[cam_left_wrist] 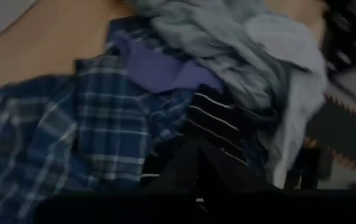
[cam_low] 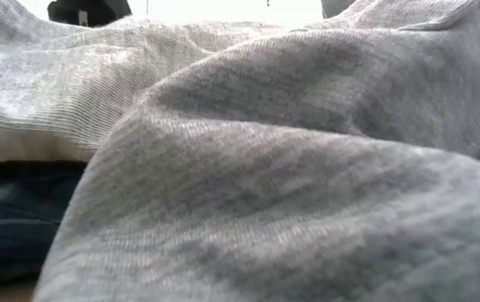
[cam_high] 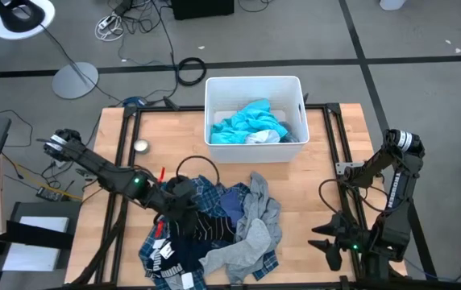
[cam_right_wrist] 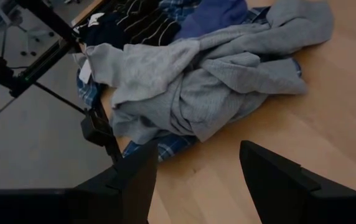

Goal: Sort clothes
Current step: Put the black sock into the white laundry bin

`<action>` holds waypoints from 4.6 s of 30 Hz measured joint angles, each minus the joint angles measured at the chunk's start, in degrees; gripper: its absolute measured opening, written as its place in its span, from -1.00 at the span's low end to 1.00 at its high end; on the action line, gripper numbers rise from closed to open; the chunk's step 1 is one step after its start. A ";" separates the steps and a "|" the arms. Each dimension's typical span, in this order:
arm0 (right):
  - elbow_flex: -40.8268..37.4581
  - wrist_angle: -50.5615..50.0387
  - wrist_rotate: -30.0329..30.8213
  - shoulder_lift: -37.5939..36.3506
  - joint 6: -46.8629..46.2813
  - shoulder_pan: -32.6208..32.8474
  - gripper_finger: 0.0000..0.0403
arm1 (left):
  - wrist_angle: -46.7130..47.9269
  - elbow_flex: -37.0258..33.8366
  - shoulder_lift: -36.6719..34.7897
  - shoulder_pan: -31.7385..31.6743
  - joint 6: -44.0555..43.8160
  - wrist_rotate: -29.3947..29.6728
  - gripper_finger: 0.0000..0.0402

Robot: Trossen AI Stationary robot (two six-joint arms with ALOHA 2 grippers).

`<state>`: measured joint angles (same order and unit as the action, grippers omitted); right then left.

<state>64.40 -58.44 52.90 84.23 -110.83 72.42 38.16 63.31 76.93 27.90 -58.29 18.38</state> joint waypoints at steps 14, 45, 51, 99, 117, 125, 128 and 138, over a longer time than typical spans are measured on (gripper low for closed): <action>0.02 0.64 0.00 0.00 0.52 0.00 0.13 | -4.89 -9.19 0.39 0.02 -14.33 -6.24 -0.34; 0.04 -1.74 -0.17 0.00 1.55 -0.61 0.13 | -22.74 -8.62 5.20 -1.52 -13.32 -16.37 -0.98; 0.04 -4.33 -0.49 0.00 1.55 -3.21 0.13 | -17.96 -0.20 5.18 -8.86 -0.78 -16.40 -0.99; 0.07 -2.18 -6.67 0.00 1.40 -26.51 0.13 | 3.97 55.96 29.82 -59.26 59.68 -45.61 -0.35; 0.07 -2.71 -8.95 0.00 11.94 -26.29 0.13 | 30.54 61.13 27.15 -47.58 56.04 -35.89 -0.32; 0.07 4.81 -10.72 0.00 25.20 -26.29 0.13 | 28.32 61.13 24.46 -33.09 47.53 -21.73 -0.34; 0.07 8.91 -13.18 0.01 31.28 -26.29 0.13 | 29.31 61.03 24.46 -27.90 44.21 -17.62 -0.35; 0.07 22.10 -15.77 0.01 47.79 -27.50 0.13 | 22.01 45.31 20.88 -12.83 30.94 -7.82 -0.35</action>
<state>64.47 -36.33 37.14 84.23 -63.04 44.93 60.17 108.62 97.81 15.08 -27.35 10.56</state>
